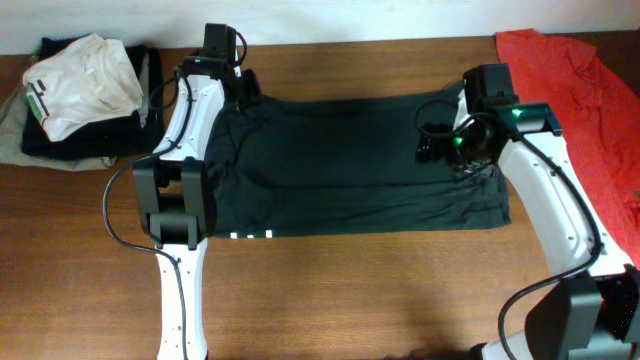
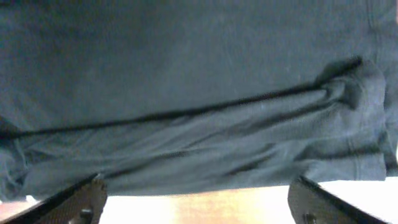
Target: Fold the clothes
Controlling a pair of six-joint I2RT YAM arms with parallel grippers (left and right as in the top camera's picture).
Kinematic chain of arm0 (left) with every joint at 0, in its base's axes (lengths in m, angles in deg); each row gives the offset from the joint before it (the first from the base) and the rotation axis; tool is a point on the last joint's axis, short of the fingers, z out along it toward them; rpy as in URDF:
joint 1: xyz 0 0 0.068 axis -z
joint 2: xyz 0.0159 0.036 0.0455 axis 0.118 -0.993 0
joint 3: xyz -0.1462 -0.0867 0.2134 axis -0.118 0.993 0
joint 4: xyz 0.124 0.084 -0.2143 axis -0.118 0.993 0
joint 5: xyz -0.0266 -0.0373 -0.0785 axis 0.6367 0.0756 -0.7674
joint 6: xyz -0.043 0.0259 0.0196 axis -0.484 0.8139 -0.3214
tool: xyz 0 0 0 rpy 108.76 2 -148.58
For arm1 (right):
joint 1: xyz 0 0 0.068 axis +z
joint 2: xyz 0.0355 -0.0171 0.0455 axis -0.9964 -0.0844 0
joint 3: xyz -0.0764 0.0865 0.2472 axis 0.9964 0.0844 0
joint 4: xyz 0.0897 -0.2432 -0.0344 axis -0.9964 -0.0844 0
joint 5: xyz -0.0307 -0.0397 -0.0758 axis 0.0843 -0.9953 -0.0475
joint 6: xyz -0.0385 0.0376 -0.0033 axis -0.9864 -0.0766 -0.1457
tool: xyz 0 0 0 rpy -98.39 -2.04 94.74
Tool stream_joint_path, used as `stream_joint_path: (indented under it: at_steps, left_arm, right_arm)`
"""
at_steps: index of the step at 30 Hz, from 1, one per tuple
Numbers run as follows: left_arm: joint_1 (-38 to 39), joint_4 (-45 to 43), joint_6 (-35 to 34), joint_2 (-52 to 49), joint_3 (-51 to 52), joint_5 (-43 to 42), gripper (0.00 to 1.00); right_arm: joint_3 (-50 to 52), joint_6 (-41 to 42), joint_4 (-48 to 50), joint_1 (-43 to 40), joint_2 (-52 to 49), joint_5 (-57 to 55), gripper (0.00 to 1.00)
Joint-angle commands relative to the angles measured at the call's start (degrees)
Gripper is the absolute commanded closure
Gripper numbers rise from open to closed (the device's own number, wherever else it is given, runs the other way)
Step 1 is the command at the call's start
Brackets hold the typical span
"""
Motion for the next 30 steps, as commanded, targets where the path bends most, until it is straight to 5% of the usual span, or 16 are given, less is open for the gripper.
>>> stream_joint_path:
  at_steps: [1,4,10,13,19,30]
  left_arm:
    - [-0.28,-1.03,-0.17,-0.76,-1.31,0.63,0.8]
    - [-0.31,-1.53,-0.17,-1.49,-1.31,0.83,0.99]
    - [-0.28,-2.58,-0.17,-5.18,-1.31,0.85,0.99]
    - [-0.28,-3.34,-0.17,-5.18,-1.31,0.83,1.0]
    - [-0.28,-1.68,-0.17,-5.2,-1.31,0.83,1.0]
    - [-0.28,-1.18,-0.17,-5.18,-1.31,0.81,0.99]
  right_arm:
    - [-0.44,0.52,3.41,0.39,-1.49,-1.9,0.2]
    - [-0.46,0.52,10.47,-0.11,-1.66,-6.56,0.2]
    - [-2.51,0.24,27.89,-11.02,-7.63,-1.4,0.29]
    - [-10.12,-3.3,27.23,-11.93,-17.42,2.99,0.29]
    - [-43.21,-10.69,11.65,-11.54,-44.22,-3.93,0.28]
    - [-44.3,-11.93,21.73,-11.43,-53.22,-9.55,0.33]
